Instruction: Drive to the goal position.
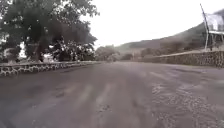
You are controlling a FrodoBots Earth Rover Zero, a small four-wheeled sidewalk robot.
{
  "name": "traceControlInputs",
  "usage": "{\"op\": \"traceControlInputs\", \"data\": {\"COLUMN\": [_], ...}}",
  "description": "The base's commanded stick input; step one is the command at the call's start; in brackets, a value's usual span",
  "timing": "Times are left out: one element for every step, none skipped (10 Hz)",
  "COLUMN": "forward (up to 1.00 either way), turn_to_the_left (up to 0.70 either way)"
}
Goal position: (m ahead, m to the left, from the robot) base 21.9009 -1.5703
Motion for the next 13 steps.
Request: {"op": "traceControlInputs", "data": {"forward": [0.70, 0.70, 0.70, 0.70, 0.70, 0.70, 0.70, 0.70, 0.70, 0.70, 0.70, 0.70, 0.70], "turn_to_the_left": [0.00, 0.00, 0.00, 0.00, 0.00, 0.00, 0.00, 0.00, 0.00, 0.00, 0.00, 0.00, 0.00]}}
